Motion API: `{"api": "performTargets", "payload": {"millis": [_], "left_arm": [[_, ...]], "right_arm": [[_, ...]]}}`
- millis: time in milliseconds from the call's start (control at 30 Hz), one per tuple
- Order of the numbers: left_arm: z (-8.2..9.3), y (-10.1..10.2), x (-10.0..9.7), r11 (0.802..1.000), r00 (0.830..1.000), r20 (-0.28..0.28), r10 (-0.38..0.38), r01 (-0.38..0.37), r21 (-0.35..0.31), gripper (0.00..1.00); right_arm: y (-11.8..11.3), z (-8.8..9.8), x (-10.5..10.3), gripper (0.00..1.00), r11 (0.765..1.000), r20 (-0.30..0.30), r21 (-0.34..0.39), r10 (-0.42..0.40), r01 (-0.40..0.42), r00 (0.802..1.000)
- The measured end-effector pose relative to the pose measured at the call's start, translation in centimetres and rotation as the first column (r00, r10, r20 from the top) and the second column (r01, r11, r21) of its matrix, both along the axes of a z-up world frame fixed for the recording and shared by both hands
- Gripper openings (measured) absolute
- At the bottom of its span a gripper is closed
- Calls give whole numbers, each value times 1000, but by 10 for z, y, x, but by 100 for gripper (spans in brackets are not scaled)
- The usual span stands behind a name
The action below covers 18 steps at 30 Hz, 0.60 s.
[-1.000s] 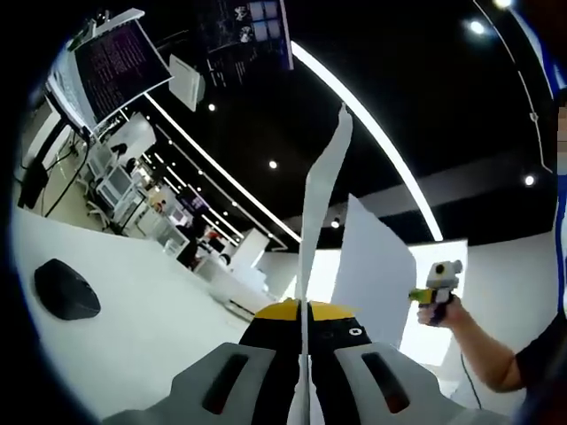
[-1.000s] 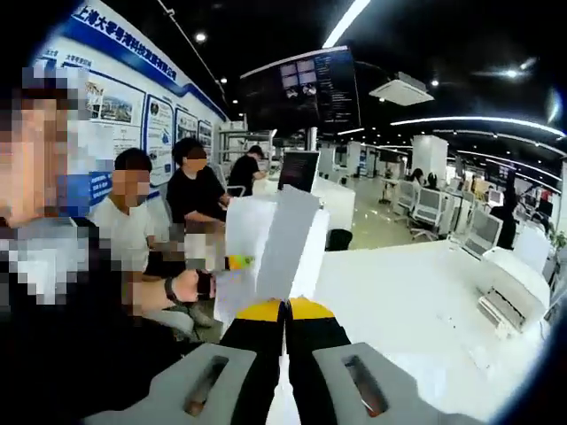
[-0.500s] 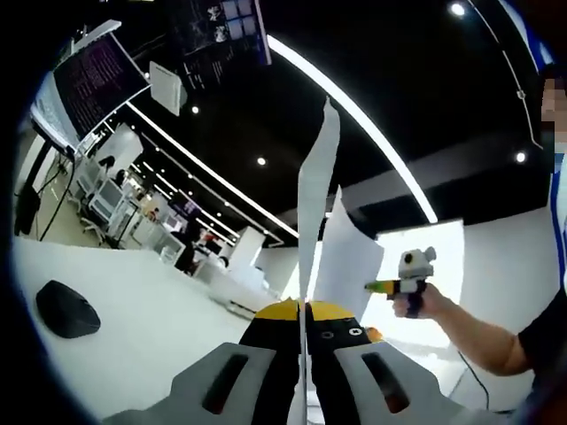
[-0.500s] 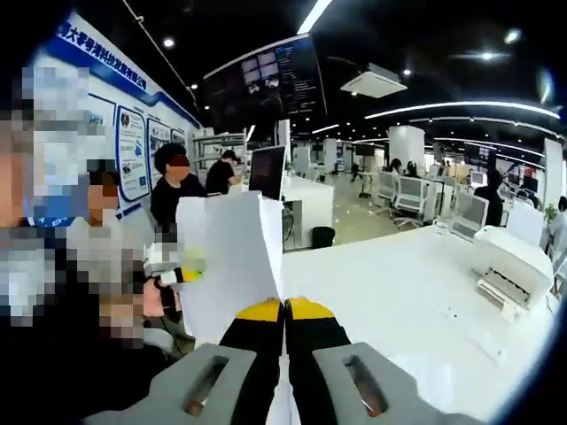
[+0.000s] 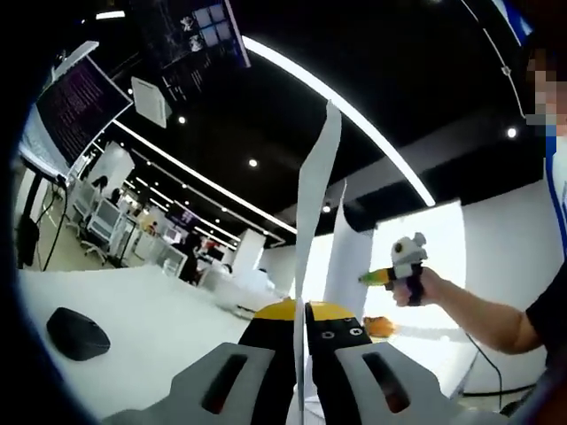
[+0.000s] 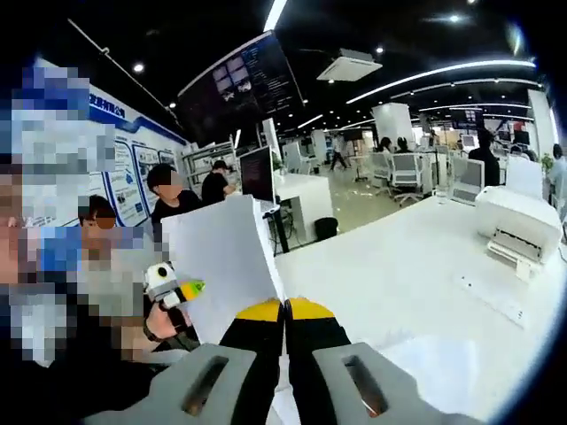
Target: Organize the stack of printing papers by aligning and flattening the scattered papers on the table
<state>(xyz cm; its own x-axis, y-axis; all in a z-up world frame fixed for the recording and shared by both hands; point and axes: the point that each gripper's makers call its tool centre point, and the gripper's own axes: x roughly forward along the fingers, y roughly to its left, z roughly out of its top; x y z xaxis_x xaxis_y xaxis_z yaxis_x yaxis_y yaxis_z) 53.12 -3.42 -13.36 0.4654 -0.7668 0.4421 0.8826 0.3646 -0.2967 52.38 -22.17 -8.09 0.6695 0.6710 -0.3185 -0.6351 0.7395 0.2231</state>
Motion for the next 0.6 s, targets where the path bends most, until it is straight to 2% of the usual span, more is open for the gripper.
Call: {"api": "performTargets", "payload": {"millis": [133, 400, 500, 600], "left_arm": [[-2, -2, -3, 998, 998, 48, 34, -36, 59, 9], [-3, -6, -3, 996, 998, 57, 31, -36, 84, 12], [-1, -9, -5, 995, 997, 72, 20, -27, 100, 12], [3, -11, -7, 994, 996, 83, 13, -22, 106, 14]], "right_arm": [[3, 6, -3, 0, 998, -28, 68, 11, -9, 1000], [12, 3, -6, 0, 996, -29, 71, 47, -45, 998], [16, -2, -7, 0, 997, -28, 47, 56, -55, 998], [20, -5, -7, 0, 995, -36, 62, 77, -75, 996]]}}
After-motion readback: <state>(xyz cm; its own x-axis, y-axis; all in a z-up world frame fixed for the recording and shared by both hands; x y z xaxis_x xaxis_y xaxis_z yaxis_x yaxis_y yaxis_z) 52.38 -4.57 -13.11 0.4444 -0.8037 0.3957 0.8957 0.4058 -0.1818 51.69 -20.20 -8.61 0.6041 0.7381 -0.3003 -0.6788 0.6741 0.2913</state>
